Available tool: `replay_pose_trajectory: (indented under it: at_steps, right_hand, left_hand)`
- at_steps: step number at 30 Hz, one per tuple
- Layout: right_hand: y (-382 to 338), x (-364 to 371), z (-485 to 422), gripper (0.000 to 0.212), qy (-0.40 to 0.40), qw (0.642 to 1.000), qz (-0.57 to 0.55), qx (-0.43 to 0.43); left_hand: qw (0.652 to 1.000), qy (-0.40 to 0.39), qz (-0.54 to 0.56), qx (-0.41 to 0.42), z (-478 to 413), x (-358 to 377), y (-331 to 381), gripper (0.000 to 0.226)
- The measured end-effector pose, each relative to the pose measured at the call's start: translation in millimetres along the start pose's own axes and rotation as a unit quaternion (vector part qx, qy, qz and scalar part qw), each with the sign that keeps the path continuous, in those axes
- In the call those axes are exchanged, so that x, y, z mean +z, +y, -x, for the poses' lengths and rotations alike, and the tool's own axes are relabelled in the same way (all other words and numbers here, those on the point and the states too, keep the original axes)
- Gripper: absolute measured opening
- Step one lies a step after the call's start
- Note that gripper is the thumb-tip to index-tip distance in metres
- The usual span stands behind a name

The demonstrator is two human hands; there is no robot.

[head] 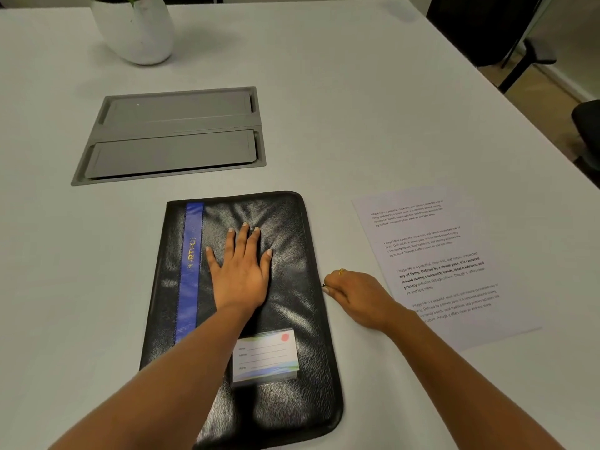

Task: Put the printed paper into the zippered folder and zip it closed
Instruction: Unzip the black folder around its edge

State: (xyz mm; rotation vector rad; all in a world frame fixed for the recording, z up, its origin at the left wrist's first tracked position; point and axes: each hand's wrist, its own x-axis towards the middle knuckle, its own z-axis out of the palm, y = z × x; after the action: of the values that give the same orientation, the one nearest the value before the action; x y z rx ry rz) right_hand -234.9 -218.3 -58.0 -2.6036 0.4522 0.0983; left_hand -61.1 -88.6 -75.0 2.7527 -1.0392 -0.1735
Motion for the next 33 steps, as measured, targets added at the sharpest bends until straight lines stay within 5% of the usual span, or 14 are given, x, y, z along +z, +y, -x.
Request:
replay_pose_trajectory:
  at_steps: [19,33]
  right_hand:
    - [-7,9,41,0.054,-0.003,1.0,-0.019,-0.005]
    - [-14,15,55,0.04,0.001,1.0,0.001,-0.004]
  left_hand:
    - [1.0,-0.001,0.01,-0.004,0,-1,1,0.053]
    - [1.0,-0.02,0.004,0.007,-1,-4,-1,0.055]
